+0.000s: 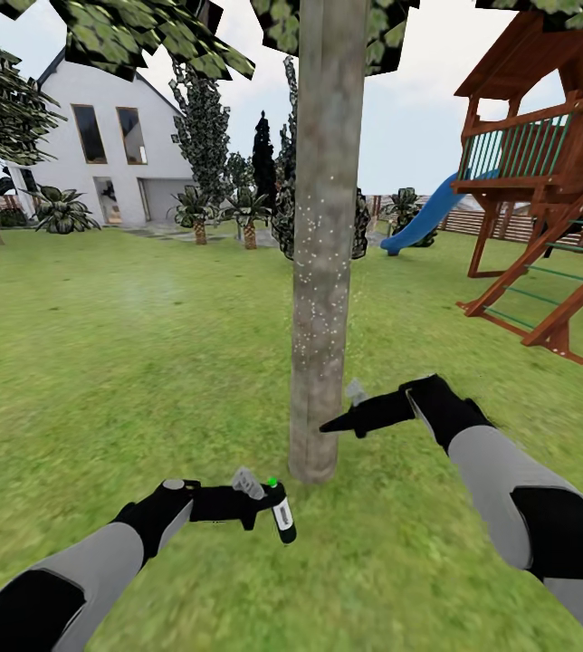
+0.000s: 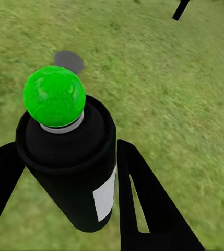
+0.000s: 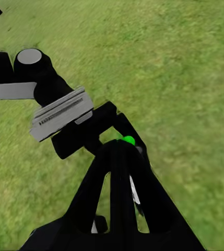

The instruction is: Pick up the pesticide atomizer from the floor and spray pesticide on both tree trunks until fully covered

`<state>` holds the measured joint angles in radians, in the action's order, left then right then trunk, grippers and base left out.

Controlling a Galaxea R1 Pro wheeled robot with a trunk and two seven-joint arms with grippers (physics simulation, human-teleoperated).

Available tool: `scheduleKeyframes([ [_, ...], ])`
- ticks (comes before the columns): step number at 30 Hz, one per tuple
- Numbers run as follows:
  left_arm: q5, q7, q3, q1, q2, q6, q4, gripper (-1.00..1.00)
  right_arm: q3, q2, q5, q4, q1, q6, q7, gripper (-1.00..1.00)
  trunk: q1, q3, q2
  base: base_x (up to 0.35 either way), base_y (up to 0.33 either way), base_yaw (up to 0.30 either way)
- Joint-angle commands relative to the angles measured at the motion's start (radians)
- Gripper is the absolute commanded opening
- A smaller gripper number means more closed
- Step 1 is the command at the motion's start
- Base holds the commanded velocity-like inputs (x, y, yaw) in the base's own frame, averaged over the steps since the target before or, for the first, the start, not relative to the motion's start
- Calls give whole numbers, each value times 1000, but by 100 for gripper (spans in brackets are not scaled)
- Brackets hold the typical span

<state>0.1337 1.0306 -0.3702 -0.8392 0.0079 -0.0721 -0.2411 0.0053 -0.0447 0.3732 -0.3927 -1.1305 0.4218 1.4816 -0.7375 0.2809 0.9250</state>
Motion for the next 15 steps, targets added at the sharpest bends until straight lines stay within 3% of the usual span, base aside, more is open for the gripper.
scheduleKeyframes([
  [1,0,-1,-1,0,-1,0,-6,-100,0,12,1,0,0,0,0,-100,0,0,0,0,0,0],
  [4,0,-1,0,0,-2,0,-11,-100,2,26,1,-1,0,0,0,-100,0,0,0,0,0,0],
  [6,0,-1,0,0,-2,0,-12,-100,2,50,1,-4,0,0,0,-100,0,0,0,0,0,0],
  [10,0,-1,-1,0,-30,0,-20,-100,6,96,6,-4,0,0,-4,-100,0,0,0,0,0,0],
  [15,0,-3,-1,0,-44,1,-58,-100,9,105,10,-1,0,-1,-8,-100,0,0,0,0,0,0],
])
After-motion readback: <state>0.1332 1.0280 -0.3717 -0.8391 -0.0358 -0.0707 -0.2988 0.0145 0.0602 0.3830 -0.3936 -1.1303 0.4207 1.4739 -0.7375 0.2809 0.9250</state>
